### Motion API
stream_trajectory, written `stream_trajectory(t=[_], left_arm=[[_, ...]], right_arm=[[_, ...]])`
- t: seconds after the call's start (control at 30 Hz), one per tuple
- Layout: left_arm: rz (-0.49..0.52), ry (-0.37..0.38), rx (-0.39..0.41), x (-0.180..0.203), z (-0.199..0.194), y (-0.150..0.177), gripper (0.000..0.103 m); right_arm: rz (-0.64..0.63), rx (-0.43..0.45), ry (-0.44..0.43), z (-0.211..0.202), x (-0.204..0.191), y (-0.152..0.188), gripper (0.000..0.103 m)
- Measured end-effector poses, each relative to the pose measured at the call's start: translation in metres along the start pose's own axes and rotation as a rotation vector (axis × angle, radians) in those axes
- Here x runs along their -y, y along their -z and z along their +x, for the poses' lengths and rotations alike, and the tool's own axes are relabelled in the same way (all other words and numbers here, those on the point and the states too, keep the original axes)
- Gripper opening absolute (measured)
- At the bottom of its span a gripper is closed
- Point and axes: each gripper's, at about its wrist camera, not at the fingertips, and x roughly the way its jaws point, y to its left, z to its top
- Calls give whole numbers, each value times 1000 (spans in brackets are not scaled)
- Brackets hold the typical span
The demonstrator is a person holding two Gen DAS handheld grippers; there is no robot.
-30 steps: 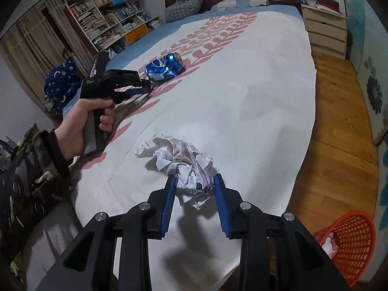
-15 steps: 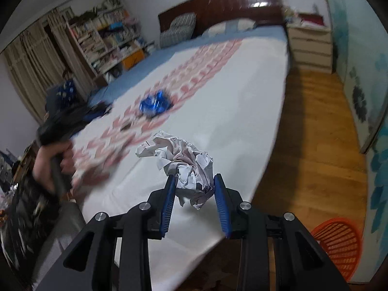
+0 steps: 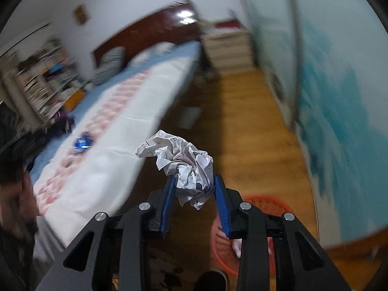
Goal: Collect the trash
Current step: 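Carry both items to the red basket and open both tools to drop them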
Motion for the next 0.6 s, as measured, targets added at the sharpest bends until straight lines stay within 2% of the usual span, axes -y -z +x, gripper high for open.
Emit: stream_trajectory(t=[0.07,0.1,0.17,0.2,0.27,0.4,0.47,0.6], left_arm=[[82,25,-110,34,55,32,22],[94,29,-165,45,82,48,22],[61,7,-285,57,131,76,22],[51,2,-319,63,151,88,22],[78,-11,-366,76,187,111,22],[63,-32,-456,85,227,134,22],[50,-46,-475,90,234,140,22],[58,-72,-494,96,243,148,22]], right_arm=[[104,-41,4,28,37,22,33],[171,-104,40,50,62,38,33],[232,-188,72,73,87,52,33],[285,-248,67,88,104,60,33],[315,-282,82,102,118,68,33],[370,-363,80,121,137,88,33],[382,-379,123,126,145,92,33],[451,-367,115,130,158,97,34]])
